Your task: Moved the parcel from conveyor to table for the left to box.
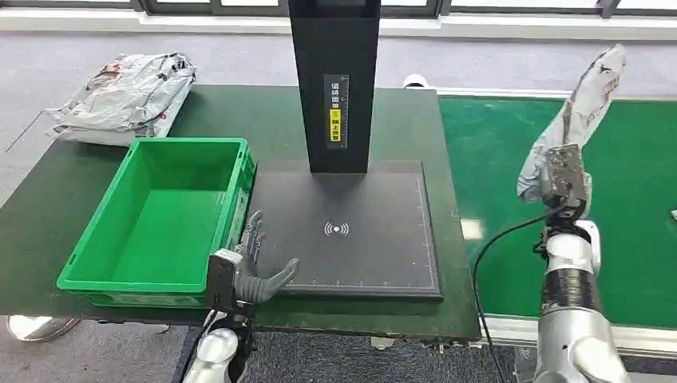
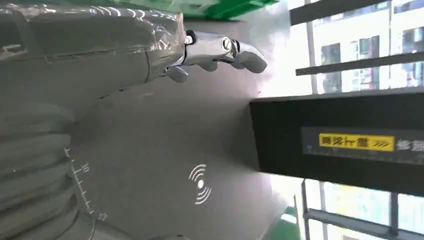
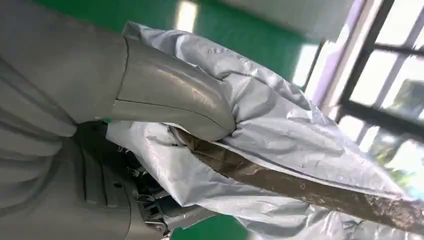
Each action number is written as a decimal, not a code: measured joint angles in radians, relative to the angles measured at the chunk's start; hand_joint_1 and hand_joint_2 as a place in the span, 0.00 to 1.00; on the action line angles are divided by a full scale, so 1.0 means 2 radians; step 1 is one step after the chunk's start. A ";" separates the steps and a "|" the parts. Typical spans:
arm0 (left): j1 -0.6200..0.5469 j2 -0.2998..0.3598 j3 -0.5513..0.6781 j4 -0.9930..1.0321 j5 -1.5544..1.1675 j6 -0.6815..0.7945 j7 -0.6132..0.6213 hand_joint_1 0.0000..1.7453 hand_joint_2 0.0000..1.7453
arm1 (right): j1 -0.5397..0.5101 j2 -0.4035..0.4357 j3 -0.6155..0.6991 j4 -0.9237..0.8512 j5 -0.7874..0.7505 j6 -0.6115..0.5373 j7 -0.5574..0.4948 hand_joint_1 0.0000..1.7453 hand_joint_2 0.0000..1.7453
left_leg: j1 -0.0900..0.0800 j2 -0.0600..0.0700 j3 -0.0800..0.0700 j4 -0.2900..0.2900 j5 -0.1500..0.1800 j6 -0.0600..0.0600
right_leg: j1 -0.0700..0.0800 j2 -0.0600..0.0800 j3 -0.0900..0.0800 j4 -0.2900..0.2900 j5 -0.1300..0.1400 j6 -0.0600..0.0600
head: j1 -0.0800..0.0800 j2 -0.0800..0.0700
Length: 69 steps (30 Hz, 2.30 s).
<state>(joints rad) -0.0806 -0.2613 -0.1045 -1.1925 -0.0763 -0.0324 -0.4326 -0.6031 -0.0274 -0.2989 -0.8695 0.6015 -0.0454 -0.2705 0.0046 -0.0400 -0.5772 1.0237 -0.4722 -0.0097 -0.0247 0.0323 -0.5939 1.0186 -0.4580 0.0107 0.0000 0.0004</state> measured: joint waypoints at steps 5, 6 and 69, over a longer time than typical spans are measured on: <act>0.005 0.000 0.004 -0.015 -0.003 0.000 -0.002 0.00 1.00 | 0.038 0.018 0.123 -0.063 0.020 0.008 0.019 1.00 1.00 | 0.001 0.000 0.000 0.000 0.000 -0.001 | 0.000 0.000 0.000 0.000 0.000 0.000 | 0.000 0.000; 0.005 0.000 0.004 -0.017 -0.004 0.000 -0.004 0.00 1.00 | 0.044 0.022 0.143 -0.073 0.026 0.016 0.020 1.00 1.00 | 0.001 0.000 0.000 0.000 0.000 -0.001 | 0.001 0.000 0.000 0.000 0.000 0.000 | 0.000 0.000; 0.050 0.012 -0.011 -0.088 0.034 0.027 -0.053 0.00 1.00 | 0.131 0.011 0.403 -0.291 0.007 0.004 0.091 0.00 1.00 | 0.002 0.001 -0.002 0.000 0.000 -0.002 | 0.002 0.001 -0.003 0.000 0.000 -0.001 | 0.000 0.000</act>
<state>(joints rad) 0.0198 -0.2365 -0.1266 -1.3676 -0.0084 0.0210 -0.5386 -0.3408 -0.0057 0.5077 -1.4508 0.6154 -0.0368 -0.0881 0.0091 -0.0383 -0.5813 1.0241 -0.4719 -0.0143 -0.0208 0.0339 -0.5998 1.0188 -0.4575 0.0086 0.0000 0.0004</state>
